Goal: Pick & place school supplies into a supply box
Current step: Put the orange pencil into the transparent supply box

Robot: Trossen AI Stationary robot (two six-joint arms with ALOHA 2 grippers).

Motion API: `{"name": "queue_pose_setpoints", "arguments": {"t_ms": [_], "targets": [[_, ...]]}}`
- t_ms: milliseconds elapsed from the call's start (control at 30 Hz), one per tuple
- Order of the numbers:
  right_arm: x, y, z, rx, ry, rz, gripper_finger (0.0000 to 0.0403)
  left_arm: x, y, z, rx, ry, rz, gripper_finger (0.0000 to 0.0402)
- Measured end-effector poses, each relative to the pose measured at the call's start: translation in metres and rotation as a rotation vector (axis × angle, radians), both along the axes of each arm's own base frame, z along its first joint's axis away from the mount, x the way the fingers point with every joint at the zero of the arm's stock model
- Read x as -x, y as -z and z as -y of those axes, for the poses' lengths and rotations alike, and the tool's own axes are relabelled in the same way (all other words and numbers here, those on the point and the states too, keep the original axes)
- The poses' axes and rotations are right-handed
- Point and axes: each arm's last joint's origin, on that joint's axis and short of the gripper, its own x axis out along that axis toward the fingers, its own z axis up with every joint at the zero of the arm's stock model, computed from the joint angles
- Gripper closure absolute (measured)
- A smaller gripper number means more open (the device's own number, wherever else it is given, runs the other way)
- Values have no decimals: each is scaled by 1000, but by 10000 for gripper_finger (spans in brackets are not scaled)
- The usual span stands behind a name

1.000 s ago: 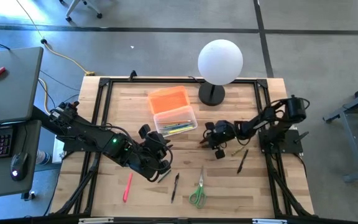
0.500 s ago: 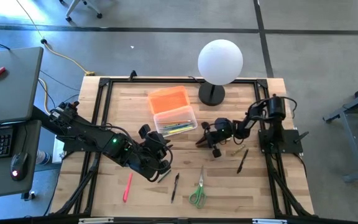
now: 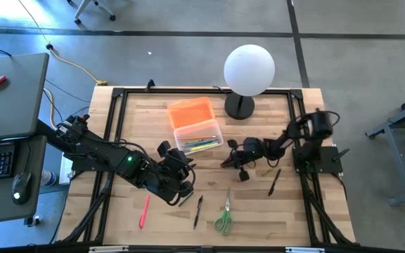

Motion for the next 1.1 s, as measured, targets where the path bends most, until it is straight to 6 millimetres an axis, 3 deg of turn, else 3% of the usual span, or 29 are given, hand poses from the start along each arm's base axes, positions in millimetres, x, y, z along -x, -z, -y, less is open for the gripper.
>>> {"name": "queue_pose_setpoints", "arguments": {"t_ms": [167, 267, 367, 533, 800, 933, 1100], "targets": [[-24, -35, -11, 203, 13, 25, 398, 0, 0, 0, 0, -1, 3, 284], [-50, -57, -15, 285, -18, 14, 398, 0, 0, 0, -5, -6, 7, 284], [-78, -79, -13, 371, -46, 50, 395, 0, -1, 0, -4, -7, 11, 284], [-123, -94, 0, 433, -23, 81, 399, -1, -1, 0, -3, -8, 14, 284], [-171, -54, 32, 366, -77, 42, 396, -1, -1, 0, -4, -8, 14, 284], [-181, -37, 43, 362, -63, 19, 399, -1, -1, 0, -7, -6, 11, 284], [-189, -32, 52, 397, -75, 39, 392, -1, -1, 0, -12, -10, 13, 284]]}}
